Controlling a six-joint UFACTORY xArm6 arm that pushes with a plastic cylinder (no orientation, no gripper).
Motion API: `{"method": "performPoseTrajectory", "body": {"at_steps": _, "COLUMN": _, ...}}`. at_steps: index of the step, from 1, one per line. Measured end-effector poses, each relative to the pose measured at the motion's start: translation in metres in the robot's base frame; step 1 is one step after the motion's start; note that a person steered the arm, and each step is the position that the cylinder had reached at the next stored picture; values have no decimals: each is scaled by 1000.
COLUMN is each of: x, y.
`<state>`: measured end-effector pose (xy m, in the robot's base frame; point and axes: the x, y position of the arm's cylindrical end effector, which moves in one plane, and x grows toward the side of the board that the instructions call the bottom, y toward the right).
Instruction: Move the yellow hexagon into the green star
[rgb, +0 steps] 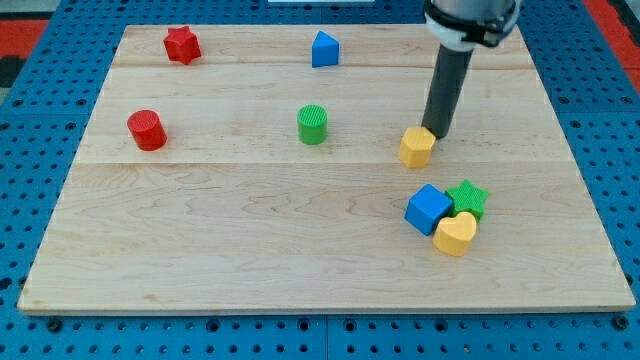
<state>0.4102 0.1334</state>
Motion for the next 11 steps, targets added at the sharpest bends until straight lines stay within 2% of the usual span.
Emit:
{"method": "performPoseTrajectory", "body": {"at_steps": 1, "x": 25, "y": 0}}
{"method": "performPoseTrajectory", "body": {"at_steps": 2, "x": -26, "y": -18}}
{"method": "performPoseTrajectory", "body": {"at_steps": 3, "x": -29, "y": -52}}
{"method": "performPoseTrajectory", "body": {"at_steps": 4, "x": 26, "y": -65}}
{"method": "performPoseTrajectory", "body": {"at_steps": 5, "x": 29, "y": -45}}
{"method": "performPoseTrajectory", "body": {"at_steps": 6, "x": 3, "y": -40}}
{"method": "performPoseTrajectory", "body": {"at_steps": 7, "x": 40, "y": -2}}
{"method": "performPoseTrajectory", "body": {"at_steps": 8, "x": 40, "y": -14}}
{"method": "performPoseTrajectory", "body": {"at_steps": 9, "x": 21, "y": -58}}
{"method": "performPoseTrajectory", "body": {"at_steps": 10, "x": 28, "y": -91}}
{"method": "performPoseTrajectory", "body": {"at_steps": 11, "x": 0, "y": -146}}
